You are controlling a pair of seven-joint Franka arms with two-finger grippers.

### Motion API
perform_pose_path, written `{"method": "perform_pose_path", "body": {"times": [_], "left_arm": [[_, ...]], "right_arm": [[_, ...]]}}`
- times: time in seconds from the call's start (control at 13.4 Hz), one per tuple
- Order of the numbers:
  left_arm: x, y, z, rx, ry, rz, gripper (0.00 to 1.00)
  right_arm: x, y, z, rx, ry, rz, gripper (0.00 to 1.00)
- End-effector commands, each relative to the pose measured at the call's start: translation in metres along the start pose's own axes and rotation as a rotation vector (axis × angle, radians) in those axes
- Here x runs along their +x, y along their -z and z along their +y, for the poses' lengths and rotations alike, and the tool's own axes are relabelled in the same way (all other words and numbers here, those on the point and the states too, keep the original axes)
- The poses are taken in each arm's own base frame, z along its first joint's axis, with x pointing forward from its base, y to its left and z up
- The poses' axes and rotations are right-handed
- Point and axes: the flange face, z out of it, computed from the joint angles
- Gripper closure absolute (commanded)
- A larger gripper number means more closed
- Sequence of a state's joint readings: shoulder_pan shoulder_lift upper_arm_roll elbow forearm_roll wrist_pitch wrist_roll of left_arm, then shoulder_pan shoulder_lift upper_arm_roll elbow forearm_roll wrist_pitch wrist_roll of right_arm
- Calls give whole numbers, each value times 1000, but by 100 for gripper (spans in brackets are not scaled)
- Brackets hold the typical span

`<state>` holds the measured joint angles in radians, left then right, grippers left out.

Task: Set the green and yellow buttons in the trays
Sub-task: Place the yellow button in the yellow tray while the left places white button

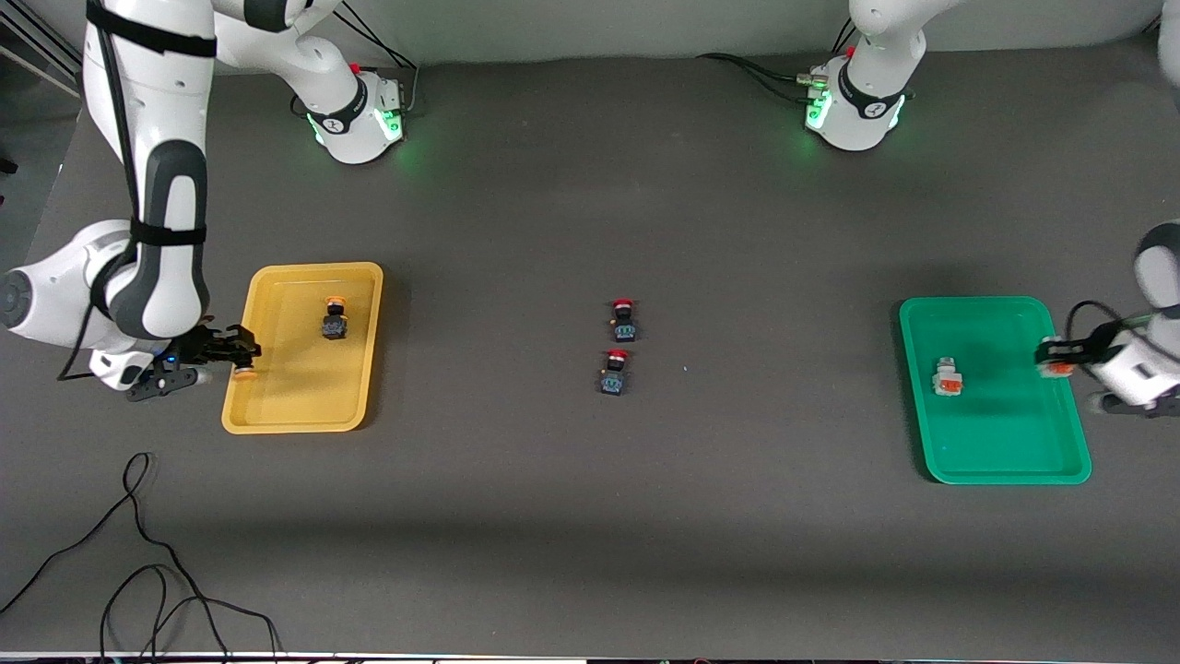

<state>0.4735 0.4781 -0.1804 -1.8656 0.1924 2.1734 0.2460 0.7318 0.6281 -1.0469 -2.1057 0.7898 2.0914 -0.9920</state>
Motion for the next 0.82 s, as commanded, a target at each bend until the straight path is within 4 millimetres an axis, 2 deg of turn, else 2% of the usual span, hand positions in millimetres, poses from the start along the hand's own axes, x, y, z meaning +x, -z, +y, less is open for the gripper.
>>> {"method": "perform_pose_path", "body": {"times": [0.0, 0.07, 0.15, 0.22, 0.3, 0.37, 0.45, 0.52, 0.75], "left_arm": [[8, -38, -4, 23, -28, 23, 97], [10, -42, -4, 28, -37, 24, 87], [11, -35, -6, 33, -43, 21, 39], [12, -23, -7, 37, -52, 16, 11], [13, -6, -11, 41, -55, -4, 0], [13, 20, -17, 43, -48, -32, 0], [11, 48, -21, 43, -48, -64, 0], [9, 81, -24, 40, -58, -67, 0], [-10, 174, -27, 5, -28, -74, 0]], "right_arm": [[2, -18, 5, 11, 18, 16, 100], [2, -21, 5, 10, 15, 12, 100], [2, -25, 4, 16, 10, 10, 100], [3, -28, 1, 25, 9, 11, 100], [4, -29, 0, 25, 10, 9, 100], [4, -31, 0, 24, 4, 6, 70], [4, -31, 0, 25, 3, 6, 33], [4, -30, -1, 29, 5, 8, 29], [8, -16, -1, 35, 6, 31, 29]]}}
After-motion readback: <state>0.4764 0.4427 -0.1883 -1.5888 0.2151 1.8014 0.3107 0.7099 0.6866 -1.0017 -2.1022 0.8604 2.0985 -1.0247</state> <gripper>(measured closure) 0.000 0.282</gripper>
